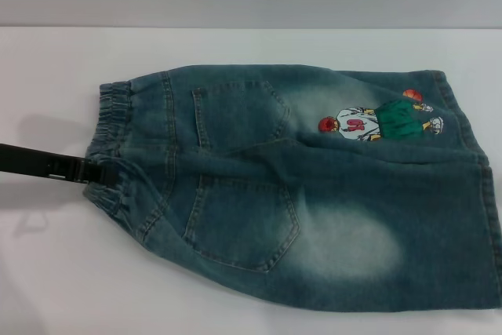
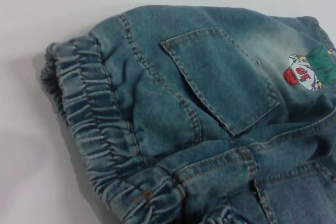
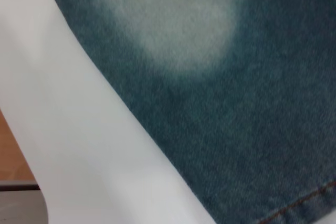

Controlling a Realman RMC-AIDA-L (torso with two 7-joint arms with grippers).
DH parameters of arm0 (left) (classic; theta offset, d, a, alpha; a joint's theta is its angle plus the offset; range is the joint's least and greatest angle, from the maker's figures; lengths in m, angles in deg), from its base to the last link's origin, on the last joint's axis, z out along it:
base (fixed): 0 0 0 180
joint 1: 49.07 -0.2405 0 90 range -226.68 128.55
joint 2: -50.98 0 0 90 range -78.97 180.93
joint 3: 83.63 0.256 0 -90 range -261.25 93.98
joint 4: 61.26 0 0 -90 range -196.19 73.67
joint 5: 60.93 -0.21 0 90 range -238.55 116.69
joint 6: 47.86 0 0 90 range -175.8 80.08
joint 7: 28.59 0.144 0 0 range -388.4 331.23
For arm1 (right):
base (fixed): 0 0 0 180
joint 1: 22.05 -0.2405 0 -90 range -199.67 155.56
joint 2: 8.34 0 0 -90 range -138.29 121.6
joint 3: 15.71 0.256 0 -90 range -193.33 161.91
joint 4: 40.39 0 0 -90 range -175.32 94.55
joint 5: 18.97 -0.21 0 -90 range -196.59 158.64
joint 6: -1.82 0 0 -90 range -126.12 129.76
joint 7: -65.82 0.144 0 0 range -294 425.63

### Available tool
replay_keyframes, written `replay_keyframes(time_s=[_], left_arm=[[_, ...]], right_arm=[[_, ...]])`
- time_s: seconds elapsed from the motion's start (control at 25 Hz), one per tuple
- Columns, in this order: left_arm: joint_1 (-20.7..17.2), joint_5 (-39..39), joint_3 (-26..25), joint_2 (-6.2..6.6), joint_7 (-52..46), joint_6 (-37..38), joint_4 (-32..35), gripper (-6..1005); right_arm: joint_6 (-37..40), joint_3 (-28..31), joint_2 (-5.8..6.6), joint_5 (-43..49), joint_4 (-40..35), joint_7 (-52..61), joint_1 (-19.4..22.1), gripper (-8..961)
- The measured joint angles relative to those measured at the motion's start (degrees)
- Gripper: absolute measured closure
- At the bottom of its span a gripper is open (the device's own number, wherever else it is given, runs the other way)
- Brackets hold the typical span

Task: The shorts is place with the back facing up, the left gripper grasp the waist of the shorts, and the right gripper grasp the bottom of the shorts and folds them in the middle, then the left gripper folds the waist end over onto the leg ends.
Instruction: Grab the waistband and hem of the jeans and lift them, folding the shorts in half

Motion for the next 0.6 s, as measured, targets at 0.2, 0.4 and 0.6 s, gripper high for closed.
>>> replay_keyframes(time_s=[0.2,0.4,0.6], left_arm=[[0.03,-0.03,0.04,-0.09,0.00,-0.14,-0.34,928],[0.06,-0.04,-0.07,-0.12,0.00,-0.25,-0.38,927],[0.24,-0.04,-0.01,0.04,0.00,-0.82,-0.88,926]], right_arm=[[0.13,-0.34,-0.16,-0.23,-0.46,-0.15,-0.41,185],[0.93,-1.04,-0.43,-0.06,-0.45,-0.20,-0.88,186],[1.01,-1.85,-0.46,0.08,-0.48,-0.08,-0.90,185]])
